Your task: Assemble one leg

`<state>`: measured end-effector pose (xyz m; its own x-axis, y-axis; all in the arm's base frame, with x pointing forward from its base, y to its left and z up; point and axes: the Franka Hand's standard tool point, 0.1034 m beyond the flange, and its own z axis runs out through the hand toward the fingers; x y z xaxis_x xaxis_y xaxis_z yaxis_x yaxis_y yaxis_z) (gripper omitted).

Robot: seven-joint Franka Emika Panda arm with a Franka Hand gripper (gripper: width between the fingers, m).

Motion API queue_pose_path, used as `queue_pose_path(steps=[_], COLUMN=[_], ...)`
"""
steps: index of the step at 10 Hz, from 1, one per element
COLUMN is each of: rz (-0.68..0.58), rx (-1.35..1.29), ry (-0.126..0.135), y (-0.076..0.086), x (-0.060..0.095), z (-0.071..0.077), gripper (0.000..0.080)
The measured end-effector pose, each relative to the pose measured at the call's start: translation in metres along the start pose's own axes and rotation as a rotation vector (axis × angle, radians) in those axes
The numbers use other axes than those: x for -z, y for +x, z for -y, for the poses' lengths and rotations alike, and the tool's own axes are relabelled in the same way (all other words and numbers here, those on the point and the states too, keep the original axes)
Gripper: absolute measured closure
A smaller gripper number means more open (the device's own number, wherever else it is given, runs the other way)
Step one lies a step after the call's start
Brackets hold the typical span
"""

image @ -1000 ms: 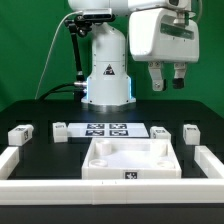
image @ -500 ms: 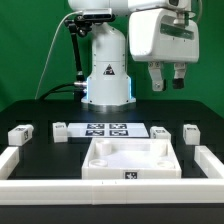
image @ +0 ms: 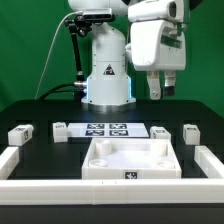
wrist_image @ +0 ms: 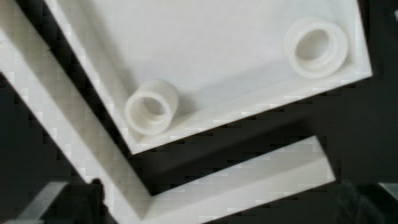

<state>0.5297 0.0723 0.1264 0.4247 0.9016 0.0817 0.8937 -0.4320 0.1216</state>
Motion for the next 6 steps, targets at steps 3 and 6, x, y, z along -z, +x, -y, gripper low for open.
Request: queue_pose_path(steps=[3,6], rz=[0.033,0.033], rx=[0.198,0.181], ry=[0.042,0.042], y=[-0.005,-0.006], x=[-0.032,-0.032], z=[0.013,0.012], gripper=[0.015,0.015])
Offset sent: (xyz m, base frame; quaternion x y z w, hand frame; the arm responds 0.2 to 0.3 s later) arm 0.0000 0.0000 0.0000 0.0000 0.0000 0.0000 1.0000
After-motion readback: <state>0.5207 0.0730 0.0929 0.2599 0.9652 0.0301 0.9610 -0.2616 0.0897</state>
